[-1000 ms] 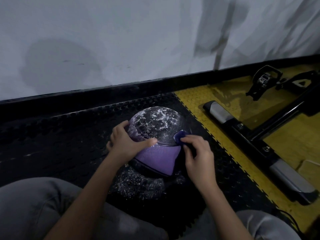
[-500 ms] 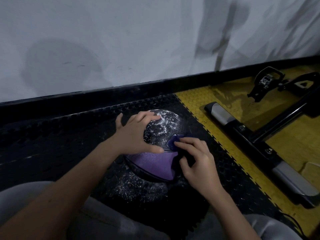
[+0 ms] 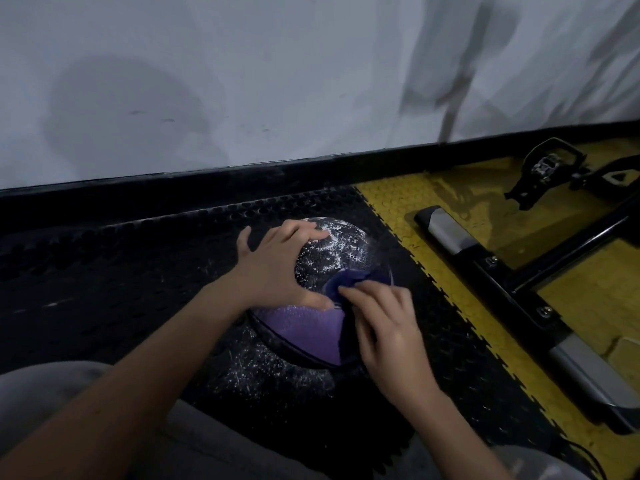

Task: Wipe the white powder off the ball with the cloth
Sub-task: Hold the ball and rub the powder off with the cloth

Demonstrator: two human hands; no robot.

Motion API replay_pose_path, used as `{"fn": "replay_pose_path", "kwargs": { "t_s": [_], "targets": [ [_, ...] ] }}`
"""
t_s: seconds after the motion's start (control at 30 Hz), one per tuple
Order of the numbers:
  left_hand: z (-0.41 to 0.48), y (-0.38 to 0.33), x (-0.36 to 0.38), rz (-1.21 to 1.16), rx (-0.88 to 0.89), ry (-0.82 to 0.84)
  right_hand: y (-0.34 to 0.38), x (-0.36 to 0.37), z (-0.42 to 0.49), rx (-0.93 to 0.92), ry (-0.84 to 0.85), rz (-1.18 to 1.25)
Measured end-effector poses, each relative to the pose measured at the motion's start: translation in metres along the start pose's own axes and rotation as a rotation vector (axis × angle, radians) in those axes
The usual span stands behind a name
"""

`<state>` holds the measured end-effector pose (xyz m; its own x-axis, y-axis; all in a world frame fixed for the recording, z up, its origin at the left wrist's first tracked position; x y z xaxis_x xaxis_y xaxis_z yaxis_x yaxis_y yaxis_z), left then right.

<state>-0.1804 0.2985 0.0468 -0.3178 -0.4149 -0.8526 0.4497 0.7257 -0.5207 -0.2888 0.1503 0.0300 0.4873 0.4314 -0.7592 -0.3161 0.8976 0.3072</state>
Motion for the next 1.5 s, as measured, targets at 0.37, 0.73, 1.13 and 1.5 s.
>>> {"fn": "replay_pose_path", "kwargs": {
  "t_s": [0.37, 0.73, 1.13, 1.5],
  "targets": [
    [0.004, -0.007, 0.001, -0.033, -0.012, 0.007, -0.016, -0.004, 0.014, 0.081, -0.011, -0.021],
    [-0.001, -0.008, 0.004, -0.057, -0.004, 0.012, -0.032, -0.009, 0.023, 0.201, 0.006, -0.005],
    [-0.001, -0.004, 0.002, 0.021, 0.023, 0.081, -0.016, -0.007, 0.021, 0.161, 0.003, -0.058],
    [-0.001, -0.004, 0.004, -0.024, 0.032, 0.088, -0.027, -0.011, 0.024, 0.191, -0.023, -0.110]
  ]
}}
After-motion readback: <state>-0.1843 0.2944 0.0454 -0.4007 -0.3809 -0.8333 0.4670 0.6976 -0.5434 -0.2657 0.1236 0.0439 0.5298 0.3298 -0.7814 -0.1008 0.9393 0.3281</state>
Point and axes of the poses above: each hand's wrist, its own z-axis towards the middle knuckle, its own x-axis out of the palm, y = z × x, the point moved 3 cm from there along z, towards the middle knuckle, and after that the axes turned 1 degree about -z, right-handed, at the moved point
